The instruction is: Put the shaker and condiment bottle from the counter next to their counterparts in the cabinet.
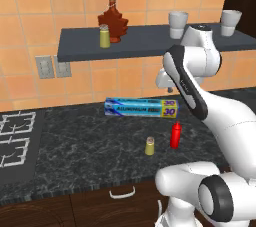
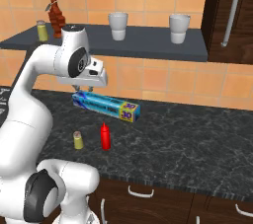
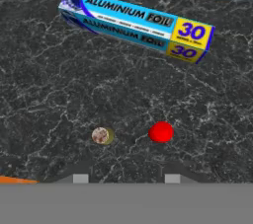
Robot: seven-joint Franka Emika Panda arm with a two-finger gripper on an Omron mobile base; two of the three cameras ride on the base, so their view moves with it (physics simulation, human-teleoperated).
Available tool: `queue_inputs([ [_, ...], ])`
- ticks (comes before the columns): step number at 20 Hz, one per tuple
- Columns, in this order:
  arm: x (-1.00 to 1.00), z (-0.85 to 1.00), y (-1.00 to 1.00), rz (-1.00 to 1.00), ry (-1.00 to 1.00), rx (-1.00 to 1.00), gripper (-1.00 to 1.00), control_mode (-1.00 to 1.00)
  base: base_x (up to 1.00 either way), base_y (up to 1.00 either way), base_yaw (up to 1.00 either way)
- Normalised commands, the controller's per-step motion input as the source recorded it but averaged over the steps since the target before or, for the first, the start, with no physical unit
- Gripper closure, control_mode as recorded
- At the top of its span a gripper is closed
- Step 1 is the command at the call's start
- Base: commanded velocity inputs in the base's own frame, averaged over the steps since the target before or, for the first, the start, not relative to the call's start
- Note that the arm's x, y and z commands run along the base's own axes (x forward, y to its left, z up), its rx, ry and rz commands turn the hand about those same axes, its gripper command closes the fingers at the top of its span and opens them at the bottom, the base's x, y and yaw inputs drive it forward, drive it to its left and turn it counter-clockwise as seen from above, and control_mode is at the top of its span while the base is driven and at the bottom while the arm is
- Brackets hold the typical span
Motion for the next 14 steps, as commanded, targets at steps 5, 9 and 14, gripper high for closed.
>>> queue_inputs([
  [5,-0.35,0.0,-0.26,-0.01,-0.14,0.1,-1.0,-1.0,0.0,0.0,0.0],
  [9,-0.66,-0.11,-0.86,-0.04,-0.31,0.34,-1.0,-1.0,0.0,0.0,0.0],
  [14,-0.35,-0.11,-0.64,0.0,-0.17,0.16,-1.0,-1.0,0.0,0.0,0.0],
])
